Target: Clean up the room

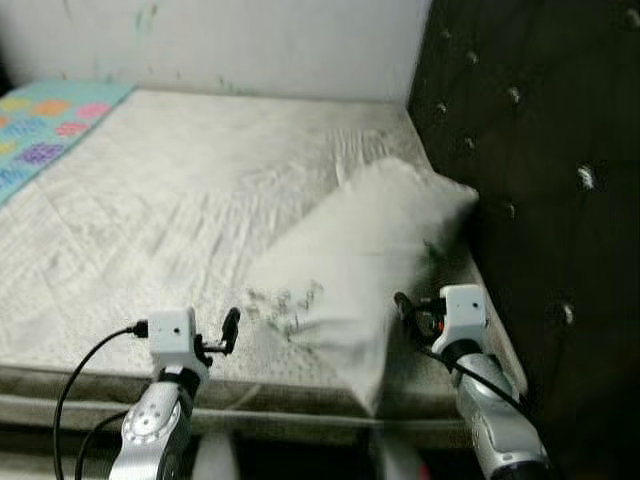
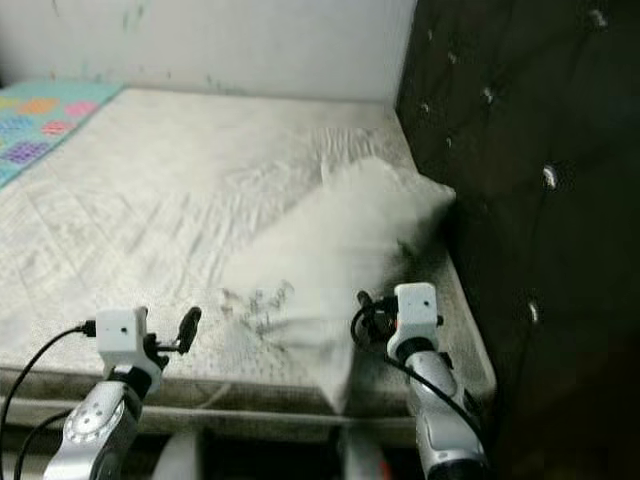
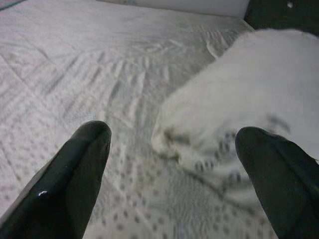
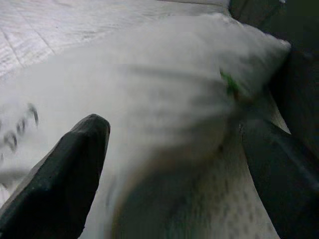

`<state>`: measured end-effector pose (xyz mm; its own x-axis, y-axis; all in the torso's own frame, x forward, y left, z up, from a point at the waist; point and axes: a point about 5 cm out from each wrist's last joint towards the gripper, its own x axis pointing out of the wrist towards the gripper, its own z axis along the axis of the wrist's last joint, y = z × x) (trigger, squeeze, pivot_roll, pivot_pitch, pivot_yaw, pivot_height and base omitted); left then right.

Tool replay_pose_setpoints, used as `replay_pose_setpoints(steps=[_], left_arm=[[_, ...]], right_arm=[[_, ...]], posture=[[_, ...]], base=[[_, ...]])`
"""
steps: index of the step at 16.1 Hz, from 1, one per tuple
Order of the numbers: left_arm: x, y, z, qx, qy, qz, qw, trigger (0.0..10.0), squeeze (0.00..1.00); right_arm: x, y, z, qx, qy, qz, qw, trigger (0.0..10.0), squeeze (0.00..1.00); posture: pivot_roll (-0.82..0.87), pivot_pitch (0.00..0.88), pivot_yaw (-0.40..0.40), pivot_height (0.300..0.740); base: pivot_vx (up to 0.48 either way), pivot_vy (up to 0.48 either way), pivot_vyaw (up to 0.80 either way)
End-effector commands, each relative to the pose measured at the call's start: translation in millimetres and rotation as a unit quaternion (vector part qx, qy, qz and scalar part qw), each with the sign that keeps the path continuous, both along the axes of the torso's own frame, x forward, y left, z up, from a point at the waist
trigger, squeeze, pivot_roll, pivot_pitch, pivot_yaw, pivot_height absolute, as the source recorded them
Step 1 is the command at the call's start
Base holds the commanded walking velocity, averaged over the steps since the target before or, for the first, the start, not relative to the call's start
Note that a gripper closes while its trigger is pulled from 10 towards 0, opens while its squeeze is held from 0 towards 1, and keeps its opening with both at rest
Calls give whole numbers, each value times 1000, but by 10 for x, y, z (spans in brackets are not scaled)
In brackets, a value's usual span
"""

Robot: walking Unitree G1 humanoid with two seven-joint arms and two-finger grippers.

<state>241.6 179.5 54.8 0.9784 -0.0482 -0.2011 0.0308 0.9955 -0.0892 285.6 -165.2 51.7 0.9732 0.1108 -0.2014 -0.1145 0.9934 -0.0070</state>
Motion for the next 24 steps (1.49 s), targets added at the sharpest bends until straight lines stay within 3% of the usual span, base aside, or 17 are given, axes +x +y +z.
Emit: replay_pose_setpoints(steps=[1, 11, 19, 24], left_arm=[[13, -11, 9, 5, -1, -1, 1000, 10000, 0], [0, -22, 22, 0, -7, -2, 1000, 10000, 0], [25, -98, 240, -20, -49, -7, 999, 10000, 0], [28, -86, 254, -20, -48, -6, 999, 10000, 0]], right_arm=[[2, -13, -5, -4, 2, 2, 1000, 10000, 0], [23, -1, 2, -2, 0, 6, 1000, 10000, 0], [137, 74, 197, 5, -40, 20, 999, 10000, 0], [172, 60, 219, 9, -43, 19, 999, 10000, 0]], posture=[[-88, 0, -30, 536], [-86, 0, -31, 531], [-71, 0, -38, 531], [-71, 0, -33, 531]], base=[[0, 0, 0], [0, 0, 0], [0, 0, 0], [0, 0, 0]])
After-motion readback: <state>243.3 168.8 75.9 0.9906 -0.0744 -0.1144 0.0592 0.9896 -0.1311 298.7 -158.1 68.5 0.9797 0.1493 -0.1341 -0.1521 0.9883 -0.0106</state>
